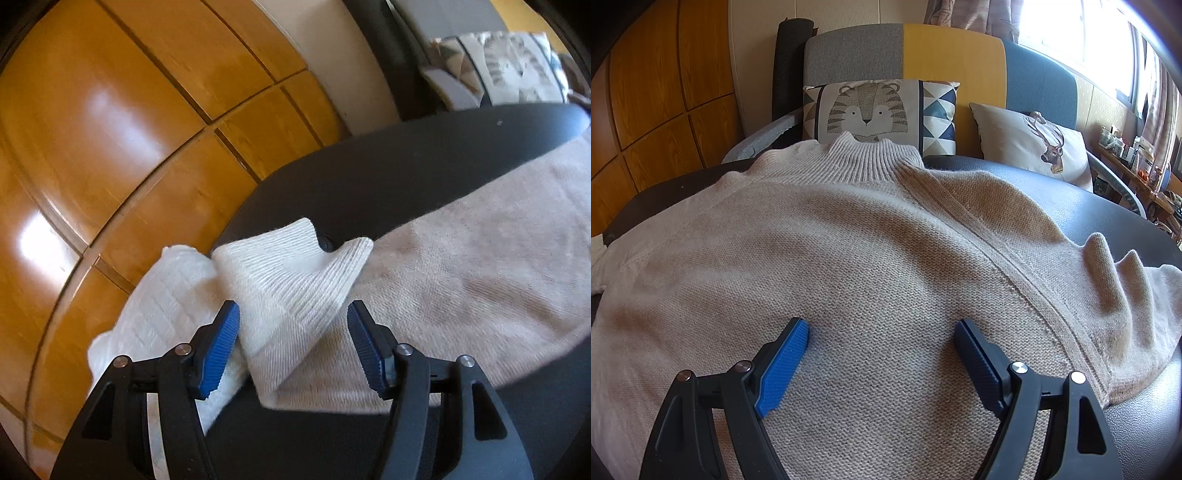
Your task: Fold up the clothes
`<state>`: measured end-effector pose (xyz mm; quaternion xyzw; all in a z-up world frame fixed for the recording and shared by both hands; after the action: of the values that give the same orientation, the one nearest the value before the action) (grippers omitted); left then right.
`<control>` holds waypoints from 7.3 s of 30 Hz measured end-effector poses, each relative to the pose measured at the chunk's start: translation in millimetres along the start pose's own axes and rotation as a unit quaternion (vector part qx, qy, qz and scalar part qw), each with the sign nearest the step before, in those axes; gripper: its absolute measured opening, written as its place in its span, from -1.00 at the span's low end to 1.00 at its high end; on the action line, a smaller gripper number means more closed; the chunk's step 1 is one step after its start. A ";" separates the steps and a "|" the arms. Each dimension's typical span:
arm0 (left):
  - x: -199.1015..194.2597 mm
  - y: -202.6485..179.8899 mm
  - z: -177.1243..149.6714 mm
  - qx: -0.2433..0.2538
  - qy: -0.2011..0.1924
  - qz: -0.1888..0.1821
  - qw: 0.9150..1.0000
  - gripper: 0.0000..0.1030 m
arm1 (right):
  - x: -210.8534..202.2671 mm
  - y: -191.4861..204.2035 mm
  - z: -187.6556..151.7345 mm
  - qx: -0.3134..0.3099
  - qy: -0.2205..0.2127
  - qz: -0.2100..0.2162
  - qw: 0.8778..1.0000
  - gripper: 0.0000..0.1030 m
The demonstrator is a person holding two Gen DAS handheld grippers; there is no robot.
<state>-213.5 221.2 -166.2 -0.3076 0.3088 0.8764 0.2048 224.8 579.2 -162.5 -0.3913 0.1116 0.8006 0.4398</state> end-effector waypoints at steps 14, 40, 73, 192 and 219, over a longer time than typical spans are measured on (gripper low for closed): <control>-18.4 27.7 2.2 -0.152 -0.031 -0.115 0.981 -0.95 | -0.9 0.4 0.3 -0.001 -0.001 -0.002 1.000 0.61; 31.0 -19.5 14.4 -0.029 0.061 -0.113 0.991 -0.12 | 0.1 0.5 0.3 -0.001 -0.002 -0.002 1.000 0.61; -221.8 -328.4 160.9 0.016 -0.127 -0.436 0.891 -0.92 | 0.2 3.5 1.5 0.002 -0.003 -0.003 1.000 0.62; -114.5 -155.5 -9.4 -0.355 -0.066 -0.404 0.841 0.10 | 1.7 -42.1 72.4 0.162 -0.012 0.078 0.984 -0.92; -99.9 -157.0 5.9 -0.151 0.020 -0.302 0.941 0.16 | 27.3 -46.9 34.7 0.210 0.017 0.132 0.969 -0.76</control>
<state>-57.1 322.1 -161.2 -0.4315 0.0700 0.8033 0.4046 235.2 641.8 -151.2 -0.2854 0.3352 0.8034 0.4009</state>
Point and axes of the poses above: each gripper's, at about its wrist camera, not at the fingertips, and x roughly the way its jaws point, y to its left, z to its top, the point moved 9 cm from there along x, roughly the way its jaws point, and after that the axes turned 13 degrees about -z, right-handed, at the moved point
